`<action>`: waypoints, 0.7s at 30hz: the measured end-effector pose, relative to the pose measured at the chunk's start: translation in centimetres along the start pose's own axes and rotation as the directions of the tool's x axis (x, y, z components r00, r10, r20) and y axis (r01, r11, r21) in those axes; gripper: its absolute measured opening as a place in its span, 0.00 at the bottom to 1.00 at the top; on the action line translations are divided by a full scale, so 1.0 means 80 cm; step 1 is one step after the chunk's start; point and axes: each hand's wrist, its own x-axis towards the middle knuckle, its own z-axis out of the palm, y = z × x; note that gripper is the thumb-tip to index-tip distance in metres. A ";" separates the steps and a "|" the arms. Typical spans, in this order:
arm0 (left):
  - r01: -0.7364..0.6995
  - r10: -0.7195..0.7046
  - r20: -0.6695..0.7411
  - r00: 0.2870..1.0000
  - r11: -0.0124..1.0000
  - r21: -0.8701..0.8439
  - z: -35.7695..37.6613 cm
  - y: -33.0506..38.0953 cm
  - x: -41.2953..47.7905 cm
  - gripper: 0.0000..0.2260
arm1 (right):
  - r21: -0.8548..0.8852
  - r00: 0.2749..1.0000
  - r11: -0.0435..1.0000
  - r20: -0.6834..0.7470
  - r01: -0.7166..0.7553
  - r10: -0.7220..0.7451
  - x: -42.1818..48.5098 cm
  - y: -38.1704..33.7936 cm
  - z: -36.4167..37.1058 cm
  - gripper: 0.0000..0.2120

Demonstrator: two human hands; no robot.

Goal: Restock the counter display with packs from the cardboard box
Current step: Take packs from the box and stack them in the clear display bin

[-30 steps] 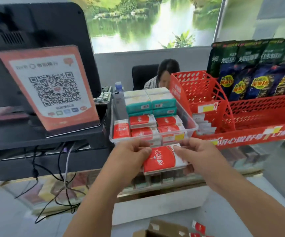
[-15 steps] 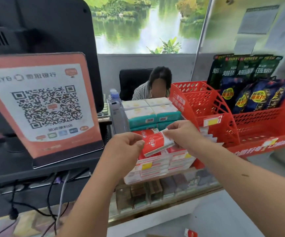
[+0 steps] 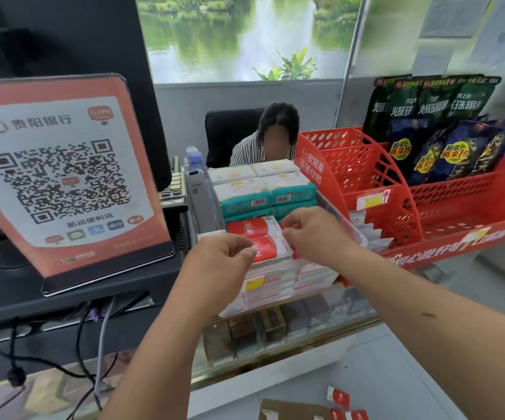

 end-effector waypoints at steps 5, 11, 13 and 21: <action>0.020 -0.020 0.032 0.999 1.000 0.009 0.022 0.003 -0.019 0.04 | 0.149 0.985 0.983 -0.148 0.107 -0.085 -0.064 0.013 -0.026 0.08; 0.081 -0.087 0.078 0.993 0.994 0.076 0.081 0.006 -0.055 0.06 | 0.234 0.993 0.966 -0.025 0.114 -0.111 -0.137 0.073 -0.018 0.07; 0.115 -0.123 0.100 0.987 0.990 0.087 0.105 0.003 -0.067 0.04 | 0.240 0.996 0.967 0.009 0.083 -0.087 -0.154 0.103 -0.006 0.08; 0.199 -0.233 0.176 0.957 0.962 0.188 0.208 -0.045 -0.114 0.10 | 0.283 0.993 0.957 0.110 -0.065 0.035 -0.220 0.203 0.028 0.12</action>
